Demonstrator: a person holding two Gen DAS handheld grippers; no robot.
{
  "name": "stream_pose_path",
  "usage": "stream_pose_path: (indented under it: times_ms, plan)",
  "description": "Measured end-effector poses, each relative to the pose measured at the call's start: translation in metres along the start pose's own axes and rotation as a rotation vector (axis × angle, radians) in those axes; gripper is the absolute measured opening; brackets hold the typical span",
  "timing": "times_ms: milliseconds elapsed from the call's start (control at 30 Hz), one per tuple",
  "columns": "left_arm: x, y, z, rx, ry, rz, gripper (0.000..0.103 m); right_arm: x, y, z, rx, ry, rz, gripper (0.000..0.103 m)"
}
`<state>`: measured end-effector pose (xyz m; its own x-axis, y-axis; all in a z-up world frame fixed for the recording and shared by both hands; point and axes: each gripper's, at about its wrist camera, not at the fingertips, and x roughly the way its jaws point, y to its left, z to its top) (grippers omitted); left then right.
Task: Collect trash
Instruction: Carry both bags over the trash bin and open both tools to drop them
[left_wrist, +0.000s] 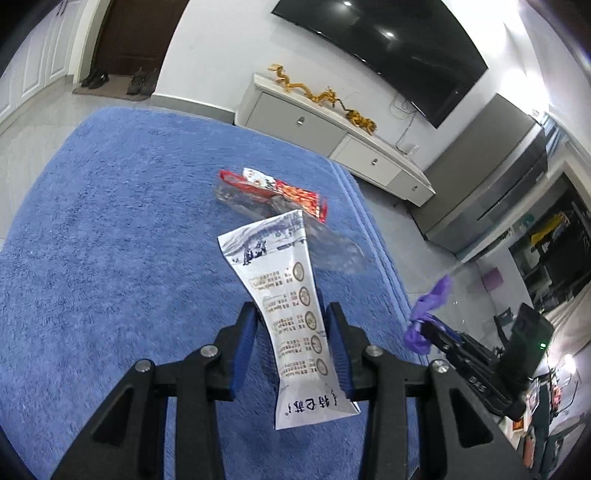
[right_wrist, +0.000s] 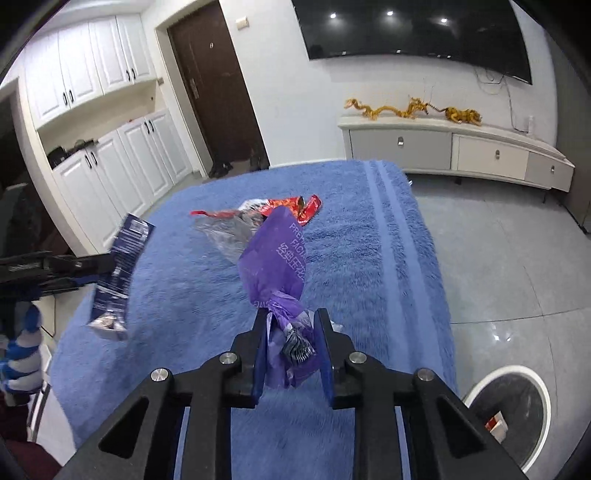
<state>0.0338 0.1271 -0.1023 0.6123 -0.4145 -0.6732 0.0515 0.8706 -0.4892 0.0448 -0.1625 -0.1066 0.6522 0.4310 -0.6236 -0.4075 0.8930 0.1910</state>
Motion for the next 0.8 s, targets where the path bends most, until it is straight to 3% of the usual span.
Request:
stream_pose_path:
  times_ms: [200,400,800]
  plan:
    - [-0.007,-0.035,-0.004,0.075,-0.011,-0.001,0.036,-0.047,-0.009,-0.011,0.025,-0.080,-0.021,0.019]
    - [0.004,-0.090,-0.002,0.181,0.008,-0.029,0.035,-0.079,-0.043,-0.027,0.095,-0.150,-0.055,0.017]
    - [0.085,-0.225,-0.011,0.389,0.149,-0.137,0.034,-0.132,-0.147,-0.067,0.316,-0.252,-0.191,0.017]
